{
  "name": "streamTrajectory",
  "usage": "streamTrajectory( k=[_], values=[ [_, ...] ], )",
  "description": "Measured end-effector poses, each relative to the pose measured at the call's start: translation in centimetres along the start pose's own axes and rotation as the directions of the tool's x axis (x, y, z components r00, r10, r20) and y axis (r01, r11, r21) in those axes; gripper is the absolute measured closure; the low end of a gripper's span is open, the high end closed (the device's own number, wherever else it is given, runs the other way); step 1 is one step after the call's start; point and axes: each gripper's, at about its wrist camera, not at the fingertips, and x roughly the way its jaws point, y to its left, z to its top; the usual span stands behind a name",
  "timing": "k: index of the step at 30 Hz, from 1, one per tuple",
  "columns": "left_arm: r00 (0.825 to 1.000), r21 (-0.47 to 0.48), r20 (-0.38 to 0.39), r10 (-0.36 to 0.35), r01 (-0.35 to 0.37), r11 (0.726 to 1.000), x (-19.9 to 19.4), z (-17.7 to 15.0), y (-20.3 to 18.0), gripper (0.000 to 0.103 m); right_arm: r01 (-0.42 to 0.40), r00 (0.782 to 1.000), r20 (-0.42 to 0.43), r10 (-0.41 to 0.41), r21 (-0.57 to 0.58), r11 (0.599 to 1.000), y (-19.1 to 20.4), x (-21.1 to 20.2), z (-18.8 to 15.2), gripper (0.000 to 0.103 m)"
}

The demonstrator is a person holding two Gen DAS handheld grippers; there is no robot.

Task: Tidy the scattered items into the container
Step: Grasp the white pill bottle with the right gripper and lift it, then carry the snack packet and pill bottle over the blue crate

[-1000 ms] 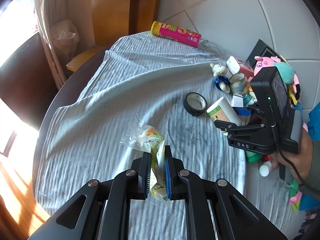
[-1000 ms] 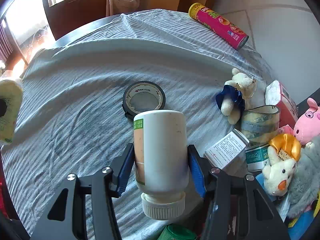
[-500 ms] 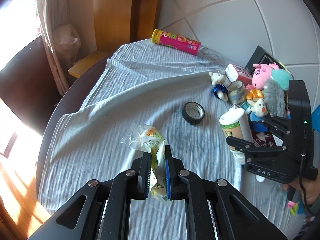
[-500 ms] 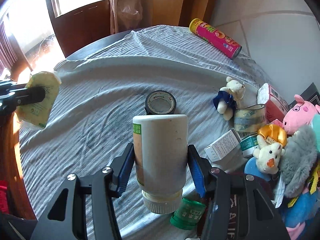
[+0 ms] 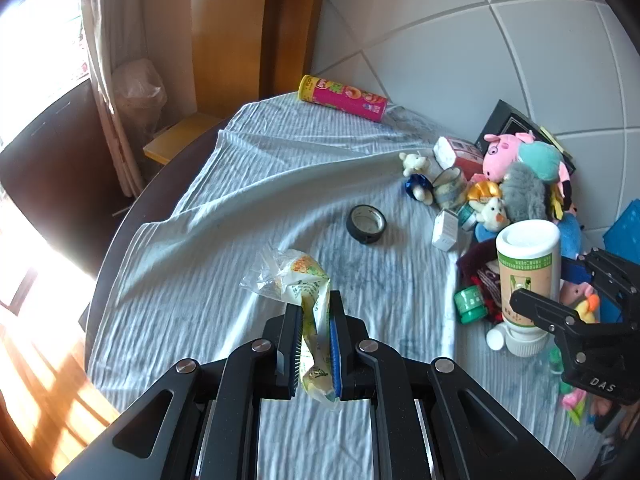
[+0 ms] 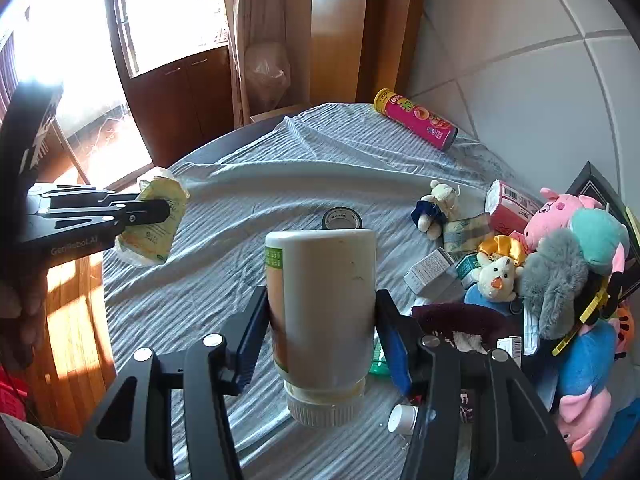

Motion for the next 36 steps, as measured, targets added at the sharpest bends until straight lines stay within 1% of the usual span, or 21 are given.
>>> streamTrajectory(
  k=[2,4,9,12,20,25,29,36],
  values=[
    [1.000,0.009,0.016,-0.005,0.005,1.000,-1.3,-0.1,-0.9,0.092,-0.004,1.000,0.026,0.004,0.010,1.000,0.1,-2.2,-0.4,0.052],
    [0.999,0.027,0.034,-0.009,0.008,1.000,-2.7,-0.1,-2.1,0.092,-0.001,0.999,0.035,0.001,0.016,1.000,0.2,-4.2,-1.0,0.052],
    [0.997,0.069,0.069,-0.019,0.015,0.998,-6.0,-0.9,-5.2,0.092,0.024,0.997,0.069,-0.028,0.057,0.998,-0.3,-9.2,-3.1,0.052],
    [0.997,0.087,0.078,-0.028,0.021,0.996,-7.4,-1.4,-7.1,0.092,0.035,0.996,0.076,-0.041,0.078,0.996,-0.8,-11.9,-4.5,0.052],
    [0.993,0.162,0.099,-0.066,0.049,0.986,-10.3,-2.5,-13.5,0.092,0.072,0.986,0.139,-0.094,0.159,0.985,-3.6,-19.1,-7.9,0.052],
    [0.988,0.224,0.124,-0.095,0.066,0.972,-12.1,-2.7,-18.3,0.092,0.094,0.975,0.179,-0.130,0.200,0.975,-5.3,-22.9,-10.0,0.052],
    [0.983,0.288,0.135,-0.120,0.077,0.955,-13.2,-3.0,-22.4,0.092,0.117,0.963,0.212,-0.168,0.235,0.965,-6.9,-25.7,-11.8,0.052],
    [0.972,0.372,0.149,-0.180,0.113,0.921,-14.6,-3.3,-29.5,0.092,0.166,0.938,0.240,-0.250,0.324,0.932,-11.3,-30.7,-15.4,0.052]
  ],
)
